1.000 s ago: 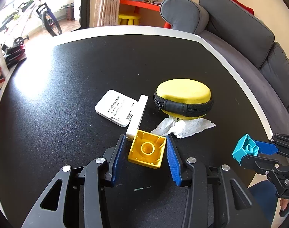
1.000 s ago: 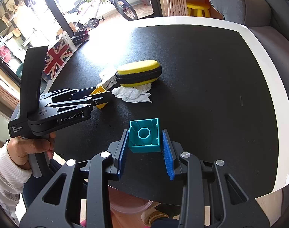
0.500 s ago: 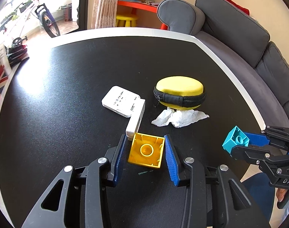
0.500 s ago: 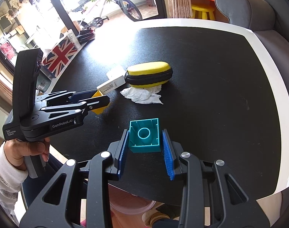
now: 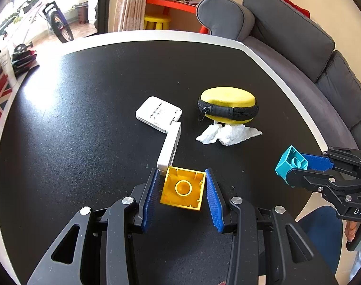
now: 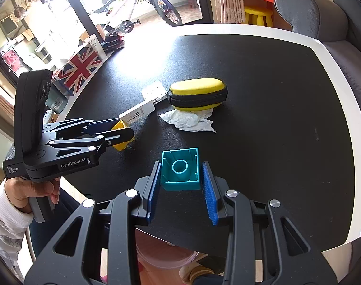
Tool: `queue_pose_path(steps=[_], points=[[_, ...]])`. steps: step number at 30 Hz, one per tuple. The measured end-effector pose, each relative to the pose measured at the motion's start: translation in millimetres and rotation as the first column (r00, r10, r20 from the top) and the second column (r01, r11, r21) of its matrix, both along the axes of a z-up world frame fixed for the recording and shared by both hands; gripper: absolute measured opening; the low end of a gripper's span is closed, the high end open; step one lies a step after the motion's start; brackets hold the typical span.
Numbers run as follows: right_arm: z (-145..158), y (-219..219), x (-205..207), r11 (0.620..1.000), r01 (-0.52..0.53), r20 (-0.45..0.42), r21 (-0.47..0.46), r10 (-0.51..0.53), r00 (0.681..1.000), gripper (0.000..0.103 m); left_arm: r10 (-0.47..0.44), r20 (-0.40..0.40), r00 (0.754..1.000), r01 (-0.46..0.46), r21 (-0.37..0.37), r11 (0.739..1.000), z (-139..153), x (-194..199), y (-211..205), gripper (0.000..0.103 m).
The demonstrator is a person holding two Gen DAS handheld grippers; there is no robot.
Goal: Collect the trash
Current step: 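Lift both blocks and carry them over the pink bin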
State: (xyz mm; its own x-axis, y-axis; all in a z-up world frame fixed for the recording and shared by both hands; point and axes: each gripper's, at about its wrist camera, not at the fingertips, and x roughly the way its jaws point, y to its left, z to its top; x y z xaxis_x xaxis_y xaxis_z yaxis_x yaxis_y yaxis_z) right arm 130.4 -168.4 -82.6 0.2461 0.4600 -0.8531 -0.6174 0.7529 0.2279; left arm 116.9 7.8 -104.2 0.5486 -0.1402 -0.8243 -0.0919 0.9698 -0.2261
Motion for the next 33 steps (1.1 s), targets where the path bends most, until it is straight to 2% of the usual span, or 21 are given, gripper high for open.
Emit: queue_pose_path(steps=[3,7,9,10,13,21,33], points=[[-0.4,0.1,-0.1,1.000,0.000,-0.001,-0.001,0.000,1.000,0.034,0.006,-0.004,1.000,-0.006,-0.007,1.000,-3.2,-0.1,0.7,0.040],[-0.5,0.1,0.0,1.000,0.000,-0.001,0.000,0.000,1.000,0.034,0.014,0.002,1.000,-0.014,-0.010,1.000,-4.7,-2.8,0.5,0.059],[-0.2,0.0,0.1,1.000,-0.001,0.000,-0.001,0.001,1.000,0.034,0.006,0.001,1.000,-0.006,-0.006,1.000,-5.2,-5.0,-0.6,0.059],[-0.6,0.1,0.2,1.000,0.000,-0.001,0.000,0.000,1.000,0.034,0.002,-0.001,1.000,-0.002,-0.005,1.000,-5.8,-6.0,-1.3,0.059],[-1.5,0.3,-0.4,1.000,-0.001,-0.002,0.000,0.001,1.000,0.034,-0.012,-0.027,1.000,0.012,0.003,1.000,-8.8,-6.7,-3.9,0.035],[1.8,1.5,-2.5,1.000,-0.006,0.008,0.003,0.006,1.000,0.034,-0.022,-0.012,1.000,0.022,0.017,1.000,-1.3,-14.0,-4.8,0.034],[23.9,1.9,-25.8,0.998,-0.055,0.052,0.006,0.055,0.997,0.034,-0.039,0.046,0.998,0.036,0.062,0.997,43.9,-50.2,-10.0,0.034]])
